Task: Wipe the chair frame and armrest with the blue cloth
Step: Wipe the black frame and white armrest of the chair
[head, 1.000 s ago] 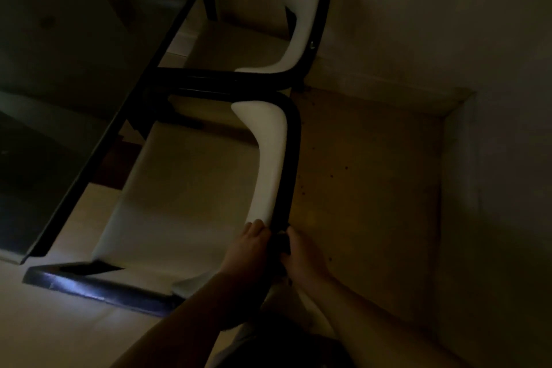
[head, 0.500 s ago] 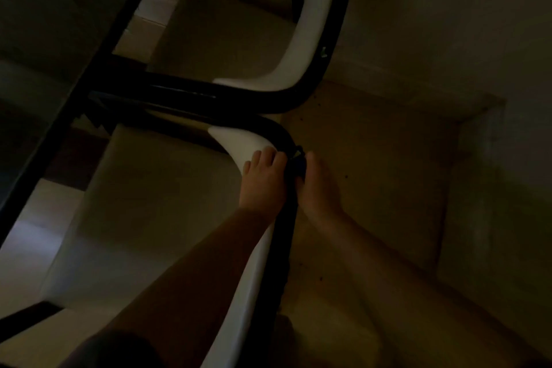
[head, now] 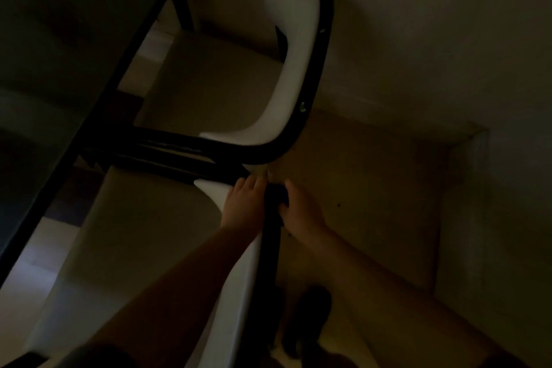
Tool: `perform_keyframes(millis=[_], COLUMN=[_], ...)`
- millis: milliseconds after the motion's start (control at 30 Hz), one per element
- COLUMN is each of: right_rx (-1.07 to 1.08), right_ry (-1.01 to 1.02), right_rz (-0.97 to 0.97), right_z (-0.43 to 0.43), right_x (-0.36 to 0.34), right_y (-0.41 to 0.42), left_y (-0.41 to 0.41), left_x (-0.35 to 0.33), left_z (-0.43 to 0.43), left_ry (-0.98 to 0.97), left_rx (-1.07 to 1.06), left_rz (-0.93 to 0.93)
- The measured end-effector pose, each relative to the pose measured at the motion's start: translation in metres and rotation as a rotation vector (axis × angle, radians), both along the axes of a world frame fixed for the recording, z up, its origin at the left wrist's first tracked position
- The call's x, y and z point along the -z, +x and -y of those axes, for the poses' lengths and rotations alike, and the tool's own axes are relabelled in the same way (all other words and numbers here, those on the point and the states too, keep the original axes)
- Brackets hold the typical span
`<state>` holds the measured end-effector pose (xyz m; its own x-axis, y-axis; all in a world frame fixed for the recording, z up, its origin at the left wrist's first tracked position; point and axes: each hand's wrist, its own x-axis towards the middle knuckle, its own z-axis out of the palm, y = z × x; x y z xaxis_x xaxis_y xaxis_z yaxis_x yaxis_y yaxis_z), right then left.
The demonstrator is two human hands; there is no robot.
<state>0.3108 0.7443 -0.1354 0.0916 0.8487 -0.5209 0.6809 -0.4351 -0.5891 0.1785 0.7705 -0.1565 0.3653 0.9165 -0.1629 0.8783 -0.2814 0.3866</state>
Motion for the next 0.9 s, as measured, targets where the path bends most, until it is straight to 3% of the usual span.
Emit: perform_keyframes(millis=[333, 633, 900], right_rx=[-0.124, -0.156, -0.038], right_ry=[0.002, 0.081, 0.036], right_rz=[-0.178, -0.150, -0.007], right_z=[-0.026, -0.072, -0.118], right_x=[-0.055, -0.055, -0.027], right_y=[0.078, 0.124, 0.099], left_y=[0.054, 0.098, 0.100], left_x=[-0.081, -0.089, -0.057], left_z=[-0.014, -0.051, -0.110], left_ry=[-0.023, -0.075, -0.104], left_rx=[-0.124, -0.223, -0.246], left_rz=[-0.001, 0.076, 0.061])
